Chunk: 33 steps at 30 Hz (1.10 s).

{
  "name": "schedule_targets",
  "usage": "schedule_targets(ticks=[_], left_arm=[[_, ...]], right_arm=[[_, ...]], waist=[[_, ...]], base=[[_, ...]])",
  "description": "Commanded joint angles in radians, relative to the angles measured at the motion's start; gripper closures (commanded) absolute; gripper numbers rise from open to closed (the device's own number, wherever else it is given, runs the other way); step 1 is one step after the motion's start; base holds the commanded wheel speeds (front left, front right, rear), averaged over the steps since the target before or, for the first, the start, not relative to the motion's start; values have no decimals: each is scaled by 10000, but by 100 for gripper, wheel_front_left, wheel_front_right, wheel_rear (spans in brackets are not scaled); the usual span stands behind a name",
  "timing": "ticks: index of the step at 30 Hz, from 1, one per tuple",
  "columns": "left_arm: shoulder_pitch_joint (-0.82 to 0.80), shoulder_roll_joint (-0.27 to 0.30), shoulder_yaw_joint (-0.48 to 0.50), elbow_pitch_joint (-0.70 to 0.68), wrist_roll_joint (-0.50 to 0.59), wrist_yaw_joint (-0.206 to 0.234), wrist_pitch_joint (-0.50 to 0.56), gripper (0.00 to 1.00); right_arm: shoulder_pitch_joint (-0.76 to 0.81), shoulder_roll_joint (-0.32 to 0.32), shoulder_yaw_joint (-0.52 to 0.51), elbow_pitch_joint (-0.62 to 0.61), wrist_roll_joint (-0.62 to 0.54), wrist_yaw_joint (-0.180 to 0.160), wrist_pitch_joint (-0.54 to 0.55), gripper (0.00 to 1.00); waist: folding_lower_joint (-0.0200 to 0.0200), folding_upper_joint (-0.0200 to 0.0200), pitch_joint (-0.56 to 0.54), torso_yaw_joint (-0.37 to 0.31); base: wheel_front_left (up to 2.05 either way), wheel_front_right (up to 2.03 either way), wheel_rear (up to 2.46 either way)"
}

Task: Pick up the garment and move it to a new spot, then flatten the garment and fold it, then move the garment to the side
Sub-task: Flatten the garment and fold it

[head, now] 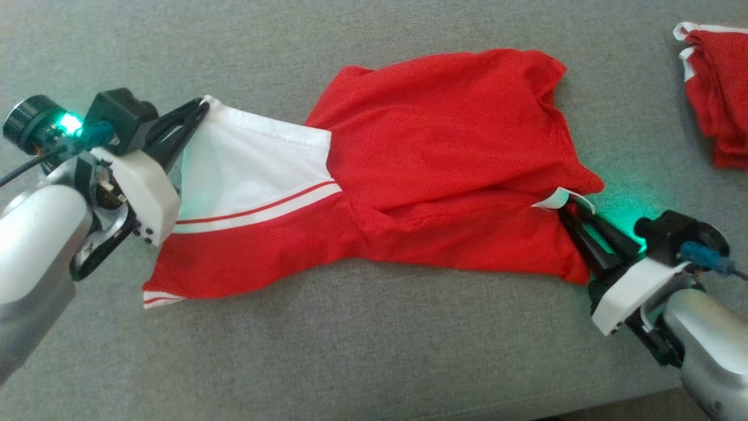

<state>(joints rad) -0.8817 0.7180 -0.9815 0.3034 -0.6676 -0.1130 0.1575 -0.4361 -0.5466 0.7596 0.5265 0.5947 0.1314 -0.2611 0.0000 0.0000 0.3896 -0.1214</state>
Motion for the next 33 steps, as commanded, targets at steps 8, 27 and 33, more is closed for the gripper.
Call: schedule_targets(ticks=[8, 27, 33], left_arm=[[-356, 463, 518, -355, 439, 408, -1010, 100], [-587, 1337, 1926, -2741, 1543, 2041, -3925, 100], [-1368, 1728, 2650, -3444, 1916, 2144, -4111, 100]], right_arm=[[493, -410, -384, -144, -775, -7, 36, 100], [822, -1988, -5305, -4806, -2606, -7, 697, 100], [-59, -2350, -5890, -6027, -2665, -7, 1309, 100]], waist=[[0, 0, -524, 41], [0, 0, -3114, 200], [0, 0, -3407, 249]], base=[[0, 0, 0], [0, 0, 0], [0, 0, 0]])
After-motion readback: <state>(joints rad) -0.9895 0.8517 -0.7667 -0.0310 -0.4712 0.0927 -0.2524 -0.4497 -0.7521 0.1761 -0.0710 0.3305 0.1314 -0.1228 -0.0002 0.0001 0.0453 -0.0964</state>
